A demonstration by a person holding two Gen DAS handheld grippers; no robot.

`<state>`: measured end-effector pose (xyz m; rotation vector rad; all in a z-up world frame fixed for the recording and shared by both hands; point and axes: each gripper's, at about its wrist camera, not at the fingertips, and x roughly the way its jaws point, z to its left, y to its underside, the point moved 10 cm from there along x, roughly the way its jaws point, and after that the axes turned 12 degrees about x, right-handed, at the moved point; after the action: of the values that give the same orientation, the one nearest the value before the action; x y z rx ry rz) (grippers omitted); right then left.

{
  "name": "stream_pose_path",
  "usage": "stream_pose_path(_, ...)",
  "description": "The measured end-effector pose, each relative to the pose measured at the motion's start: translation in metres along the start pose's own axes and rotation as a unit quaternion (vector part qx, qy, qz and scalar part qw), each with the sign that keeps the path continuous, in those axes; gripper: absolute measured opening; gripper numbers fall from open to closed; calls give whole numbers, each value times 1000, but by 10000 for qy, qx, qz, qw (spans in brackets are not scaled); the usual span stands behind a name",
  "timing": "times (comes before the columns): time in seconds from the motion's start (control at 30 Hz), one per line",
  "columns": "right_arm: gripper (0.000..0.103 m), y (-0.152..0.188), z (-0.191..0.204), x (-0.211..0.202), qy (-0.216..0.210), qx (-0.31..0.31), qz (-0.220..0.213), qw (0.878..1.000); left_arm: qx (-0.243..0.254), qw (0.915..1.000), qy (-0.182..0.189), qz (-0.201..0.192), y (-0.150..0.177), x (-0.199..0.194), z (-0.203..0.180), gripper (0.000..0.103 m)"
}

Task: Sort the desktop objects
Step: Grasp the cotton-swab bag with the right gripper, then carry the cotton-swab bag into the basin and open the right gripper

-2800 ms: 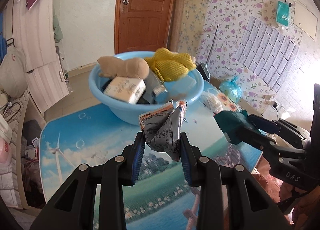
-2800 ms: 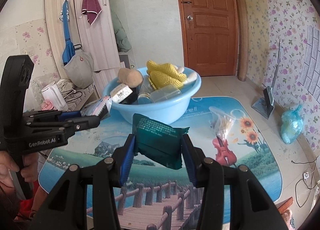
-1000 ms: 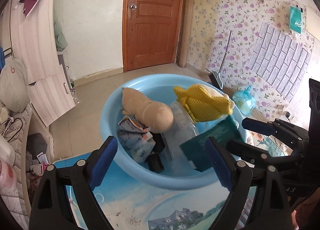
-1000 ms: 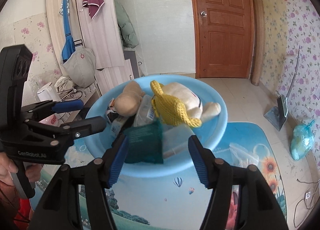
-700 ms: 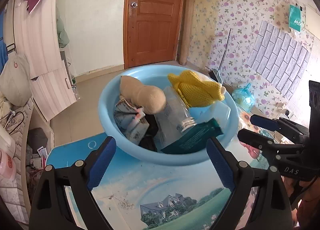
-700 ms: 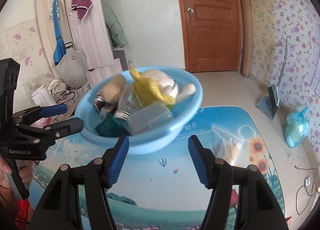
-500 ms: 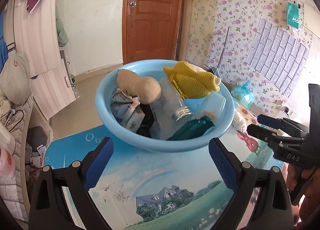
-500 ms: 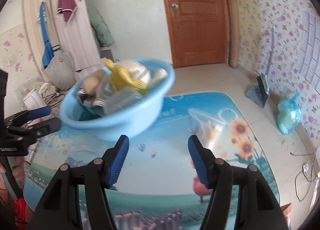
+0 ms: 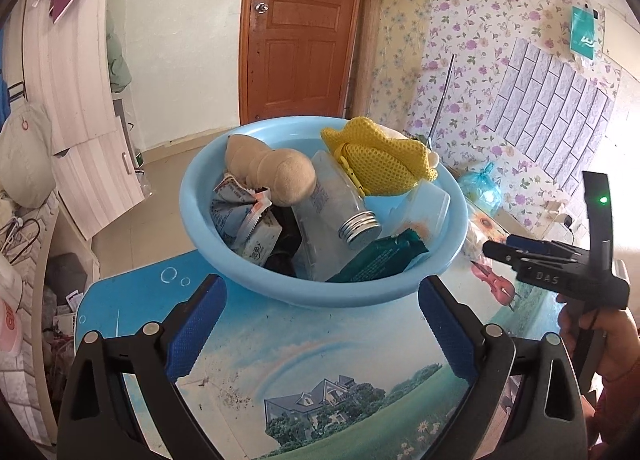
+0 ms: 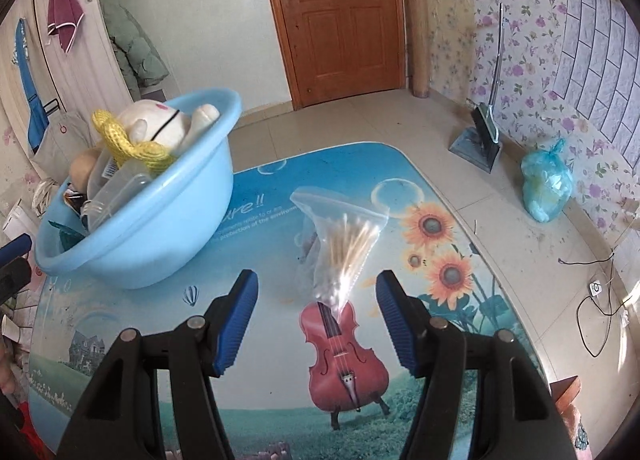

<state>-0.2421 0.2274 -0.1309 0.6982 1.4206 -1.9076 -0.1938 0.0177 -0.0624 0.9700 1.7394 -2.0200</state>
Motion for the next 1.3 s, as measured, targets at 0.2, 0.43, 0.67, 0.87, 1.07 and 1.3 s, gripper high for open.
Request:
stream_pose_path(0.2, 35, 6, -2, 24, 217, -138, 294, 9992, 36, 10000, -8, -79, -5, 3, 0, 97)
stream_pose_path(0.43, 15, 0, -3, 9, 71, -71, 23, 9999, -89, 9996, -47, -272, -9, -2, 7, 103)
stream_pose_path(0.67, 15, -21, 12, -39, -258, 83, -623, 9977, -118, 9994, -61, -329, -12, -8, 7, 103)
stream_pose_path(0.87, 15, -30, 54, -77, -884, -149, -1002, 9909, -155, 9991, -271, -292, -8, -10, 12, 103)
stream_pose_path(1.07, 15, -11, 109, -82, -1452, -675, -857, 9834, -257, 9987, -264, -357, -7, -13, 18, 103)
stream_pose_path(1.3, 15, 9, 154, -78, -1820, -1136, -663, 9745, -216, 9984, -303, -418, -6, -12, 21, 103)
